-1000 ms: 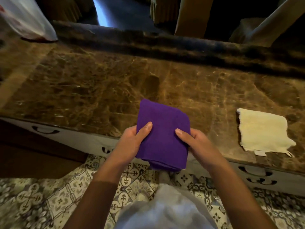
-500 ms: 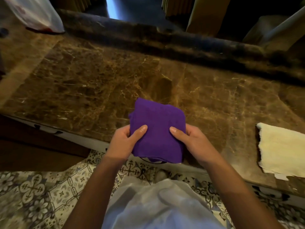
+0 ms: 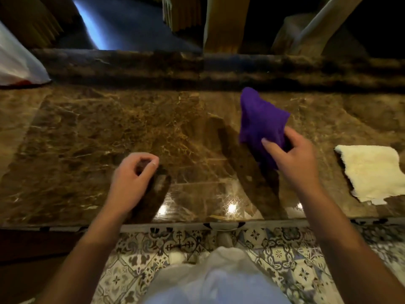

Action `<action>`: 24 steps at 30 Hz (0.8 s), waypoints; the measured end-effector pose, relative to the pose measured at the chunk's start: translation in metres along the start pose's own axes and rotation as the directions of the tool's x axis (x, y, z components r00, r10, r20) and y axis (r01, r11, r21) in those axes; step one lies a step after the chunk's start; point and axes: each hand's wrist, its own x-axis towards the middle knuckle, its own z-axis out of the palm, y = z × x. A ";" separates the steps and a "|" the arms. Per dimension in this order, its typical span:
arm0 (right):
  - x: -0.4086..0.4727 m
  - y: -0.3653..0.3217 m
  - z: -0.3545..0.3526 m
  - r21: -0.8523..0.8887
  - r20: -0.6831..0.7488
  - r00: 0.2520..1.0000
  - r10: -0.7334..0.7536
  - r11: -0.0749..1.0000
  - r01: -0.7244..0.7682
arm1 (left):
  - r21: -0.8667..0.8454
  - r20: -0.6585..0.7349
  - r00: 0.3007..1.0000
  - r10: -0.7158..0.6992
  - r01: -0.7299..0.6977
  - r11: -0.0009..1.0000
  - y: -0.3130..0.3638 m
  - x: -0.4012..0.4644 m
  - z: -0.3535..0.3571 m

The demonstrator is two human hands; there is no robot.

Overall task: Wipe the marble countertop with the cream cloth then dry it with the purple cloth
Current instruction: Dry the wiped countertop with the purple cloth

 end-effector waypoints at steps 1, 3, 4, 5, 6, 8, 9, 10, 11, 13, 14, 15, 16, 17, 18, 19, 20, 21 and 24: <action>-0.003 0.002 0.002 -0.169 0.026 0.999 -0.030 0.985 0.034 | 0.122 -0.024 0.997 0.072 -0.068 0.990 -0.011 0.011 -0.012; -0.018 0.005 0.012 -0.434 0.170 0.985 -0.021 0.896 0.094 | 0.366 -0.028 0.986 0.162 -0.141 0.920 -0.031 0.033 -0.033; -0.031 0.005 0.018 -0.503 0.265 0.964 0.004 0.854 0.135 | 0.454 -0.014 0.986 0.169 -0.144 0.879 -0.043 0.043 -0.043; -0.044 0.006 0.023 -0.524 0.340 0.941 0.012 0.833 0.178 | 0.515 0.004 0.986 0.165 -0.143 0.845 -0.054 0.051 -0.054; -0.057 0.007 0.028 -0.509 0.377 0.926 -0.008 0.834 0.214 | 0.557 0.025 0.987 0.158 -0.145 0.818 -0.067 0.057 -0.065; -0.078 0.009 0.037 -0.441 0.322 0.943 -0.086 0.868 0.230 | 0.625 0.066 0.986 0.153 -0.161 0.764 -0.090 0.065 -0.085; -0.084 0.010 0.043 -0.420 0.275 0.955 -0.111 0.880 0.223 | 0.654 0.077 0.984 0.160 -0.171 0.737 -0.099 0.068 -0.093; -0.088 0.010 0.051 -0.421 0.257 0.959 -0.117 0.880 0.220 | 0.675 0.082 0.982 0.170 -0.180 0.716 -0.107 0.070 -0.099; -0.090 0.010 0.061 -0.446 0.272 0.957 -0.104 0.867 0.221 | 0.689 0.087 0.980 0.180 -0.190 0.700 -0.114 0.072 -0.103; -0.086 0.011 0.082 -0.551 0.338 0.940 -0.040 0.801 0.232 | 0.713 0.092 0.979 0.183 -0.193 0.674 -0.123 0.073 -0.104; -0.081 0.013 0.090 -0.604 0.353 0.935 -0.012 0.761 0.238 | 0.724 0.085 0.982 0.169 -0.177 0.667 -0.126 0.073 -0.102; -0.072 0.016 0.097 -0.638 0.352 0.936 0.002 0.732 0.238 | 0.733 0.075 0.986 0.149 -0.155 0.662 -0.129 0.074 -0.100; -0.062 0.018 0.102 -0.657 0.343 0.939 0.006 0.716 0.235 | 0.740 0.066 0.989 0.130 -0.136 0.658 -0.131 0.075 -0.099; -0.049 0.021 0.106 -0.670 0.333 0.943 0.008 0.706 0.230 | 0.747 0.062 0.991 0.117 -0.124 0.654 -0.132 0.076 -0.098; -0.036 0.023 0.111 -0.682 0.325 0.946 0.008 0.695 0.228 | 0.751 0.062 0.992 0.111 -0.119 0.649 -0.134 0.078 -0.099; -0.021 0.024 0.117 -0.690 0.319 0.948 0.005 0.687 0.229 | 0.754 0.062 0.992 0.111 -0.120 0.645 -0.136 0.079 -0.099; -0.004 0.024 0.123 -0.693 0.318 0.948 0.002 0.682 0.231 | 0.755 0.060 0.991 0.116 -0.121 0.644 -0.137 0.079 -0.100; 0.015 0.024 0.130 -0.693 0.319 0.948 0.006 0.684 0.229 | 0.755 0.057 0.991 0.125 -0.124 0.644 -0.138 0.080 -0.100; 0.072 0.019 0.153 -0.678 0.343 0.938 0.055 0.706 0.207 | 0.755 0.048 0.988 0.150 -0.134 0.641 -0.138 0.078 -0.099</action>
